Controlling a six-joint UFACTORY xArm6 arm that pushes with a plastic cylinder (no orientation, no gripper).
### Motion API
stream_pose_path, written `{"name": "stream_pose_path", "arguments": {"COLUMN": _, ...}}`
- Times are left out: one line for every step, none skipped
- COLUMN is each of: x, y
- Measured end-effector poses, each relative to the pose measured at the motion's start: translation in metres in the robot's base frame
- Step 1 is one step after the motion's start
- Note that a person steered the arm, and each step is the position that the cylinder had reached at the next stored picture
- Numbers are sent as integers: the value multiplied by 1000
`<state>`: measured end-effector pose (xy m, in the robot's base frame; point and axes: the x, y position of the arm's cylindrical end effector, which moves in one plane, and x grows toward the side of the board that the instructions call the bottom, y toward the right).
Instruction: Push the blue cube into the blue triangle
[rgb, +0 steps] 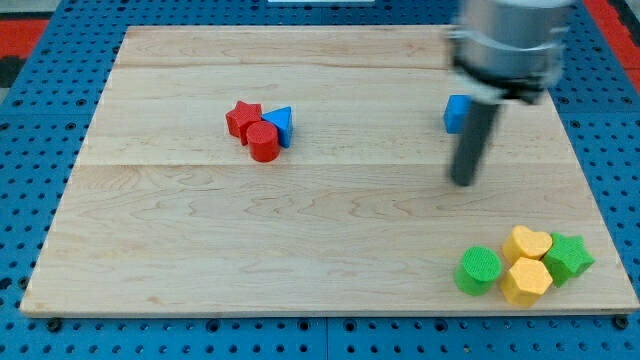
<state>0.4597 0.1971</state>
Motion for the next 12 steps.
{"name": "stream_pose_path", "arguments": {"x": -51, "y": 30}}
{"name": "stream_pose_path", "arguments": {"x": -82, "y": -10}}
{"name": "stream_pose_path", "arguments": {"x": -101, "y": -80}}
{"name": "stream_pose_path", "arguments": {"x": -112, "y": -31}}
{"name": "stream_pose_path", "arguments": {"x": -123, "y": -59}}
{"name": "stream_pose_path", "arguments": {"x": -134, "y": -137}}
{"name": "stream_pose_path", "arguments": {"x": -136, "y": -196}}
{"name": "stream_pose_path", "arguments": {"x": -136, "y": -199}}
{"name": "stream_pose_path", "arguments": {"x": -131, "y": -211}}
{"name": "stream_pose_path", "arguments": {"x": -130, "y": -229}}
{"name": "stream_pose_path", "arguments": {"x": -132, "y": -213}}
{"name": "stream_pose_path", "arguments": {"x": -134, "y": -202}}
